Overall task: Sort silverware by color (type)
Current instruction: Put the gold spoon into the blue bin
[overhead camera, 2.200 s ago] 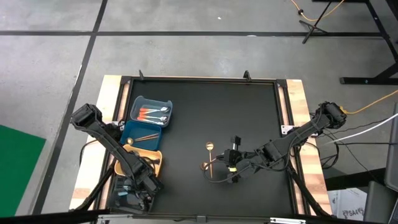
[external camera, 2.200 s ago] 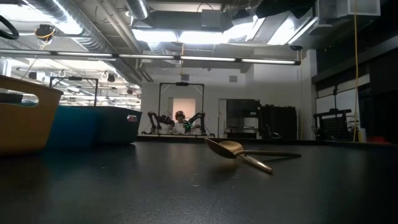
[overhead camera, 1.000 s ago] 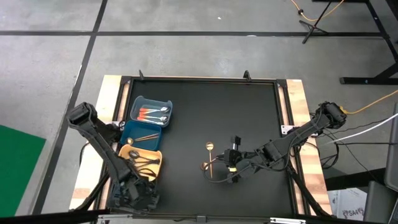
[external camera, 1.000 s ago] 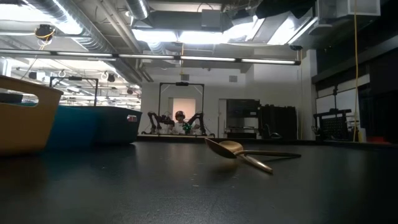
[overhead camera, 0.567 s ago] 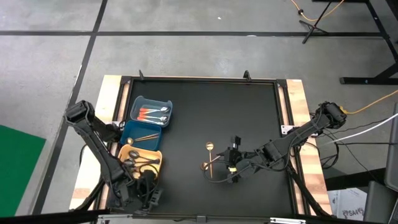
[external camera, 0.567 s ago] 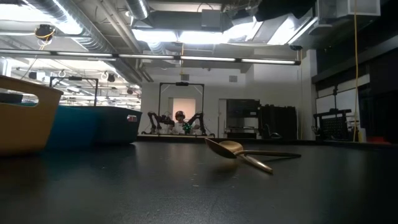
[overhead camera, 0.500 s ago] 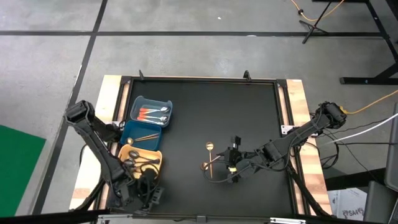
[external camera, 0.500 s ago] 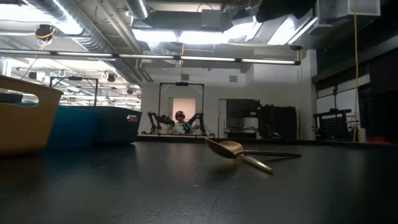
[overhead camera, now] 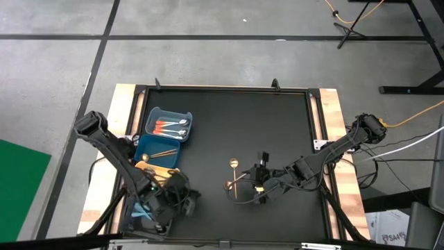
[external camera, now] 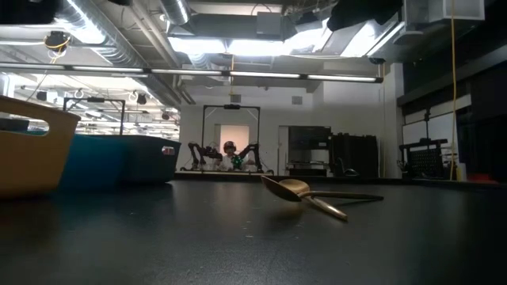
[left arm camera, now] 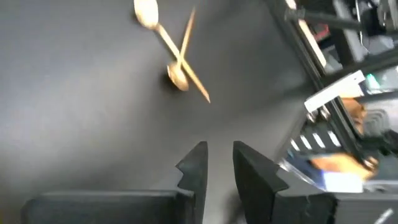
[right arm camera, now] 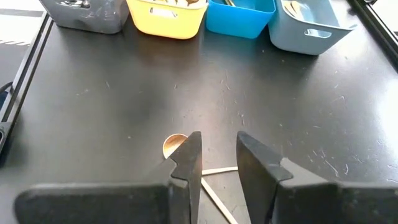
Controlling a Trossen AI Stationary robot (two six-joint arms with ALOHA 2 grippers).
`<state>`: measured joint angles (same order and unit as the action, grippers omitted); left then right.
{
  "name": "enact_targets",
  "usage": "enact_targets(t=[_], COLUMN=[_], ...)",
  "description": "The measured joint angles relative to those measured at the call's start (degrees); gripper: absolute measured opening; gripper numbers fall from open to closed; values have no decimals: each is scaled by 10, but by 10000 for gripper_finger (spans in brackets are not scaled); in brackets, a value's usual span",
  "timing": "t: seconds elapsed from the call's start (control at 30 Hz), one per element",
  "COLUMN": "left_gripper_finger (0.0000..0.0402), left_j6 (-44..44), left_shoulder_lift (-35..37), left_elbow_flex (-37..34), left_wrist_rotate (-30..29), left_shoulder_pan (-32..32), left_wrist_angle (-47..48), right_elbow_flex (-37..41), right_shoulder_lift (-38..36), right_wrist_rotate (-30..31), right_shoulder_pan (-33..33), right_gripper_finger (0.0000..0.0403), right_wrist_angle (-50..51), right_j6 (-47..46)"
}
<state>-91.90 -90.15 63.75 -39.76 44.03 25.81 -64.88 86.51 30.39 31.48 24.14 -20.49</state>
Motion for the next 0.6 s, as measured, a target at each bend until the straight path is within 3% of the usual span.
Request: enact_targets(t=[0.23, 0.6], left_gripper_finger=[70, 70], left_j6=[125, 170], left_shoulder_lift=[0, 0], left_elbow_flex=[0, 0], left_wrist_rotate=[-44, -40], left_shoulder_pan=[-56, -115], left_wrist_angle=[0, -2], right_elbow_flex=[1, 65], right_shoulder_lift=[0, 0], right_wrist_rotate=[0, -51], right_shoulder_pan=[0, -34], right_gripper_finger=[89, 89], right_wrist_angle=[0, 20], right_j6=[0, 31])
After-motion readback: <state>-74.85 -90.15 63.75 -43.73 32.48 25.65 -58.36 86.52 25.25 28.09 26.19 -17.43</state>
